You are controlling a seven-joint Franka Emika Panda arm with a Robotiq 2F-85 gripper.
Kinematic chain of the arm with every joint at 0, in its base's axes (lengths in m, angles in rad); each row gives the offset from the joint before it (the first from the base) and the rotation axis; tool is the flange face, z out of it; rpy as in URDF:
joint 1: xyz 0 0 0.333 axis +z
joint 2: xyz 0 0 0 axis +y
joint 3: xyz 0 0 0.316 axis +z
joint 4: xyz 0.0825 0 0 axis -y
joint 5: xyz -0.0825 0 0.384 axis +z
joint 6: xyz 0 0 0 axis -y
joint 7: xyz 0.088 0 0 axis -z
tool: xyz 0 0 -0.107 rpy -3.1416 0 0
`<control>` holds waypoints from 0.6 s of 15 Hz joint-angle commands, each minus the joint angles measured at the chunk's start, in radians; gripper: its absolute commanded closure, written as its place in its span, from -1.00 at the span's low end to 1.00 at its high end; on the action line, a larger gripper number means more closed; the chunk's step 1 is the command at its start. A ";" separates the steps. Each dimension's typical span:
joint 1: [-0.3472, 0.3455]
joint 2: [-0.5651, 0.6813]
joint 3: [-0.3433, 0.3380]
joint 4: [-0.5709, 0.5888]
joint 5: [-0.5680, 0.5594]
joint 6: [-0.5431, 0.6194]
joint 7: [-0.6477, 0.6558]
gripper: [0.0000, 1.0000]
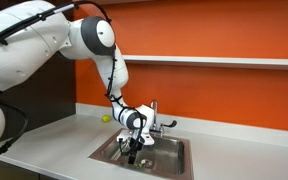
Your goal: Remove the green packet from the sink and put it on the counter.
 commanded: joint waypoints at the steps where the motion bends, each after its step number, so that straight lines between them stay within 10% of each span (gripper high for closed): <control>1: -0.021 0.018 0.010 0.031 0.009 -0.009 0.014 -0.31; 9: -0.030 0.038 0.014 0.069 0.007 -0.019 0.008 0.67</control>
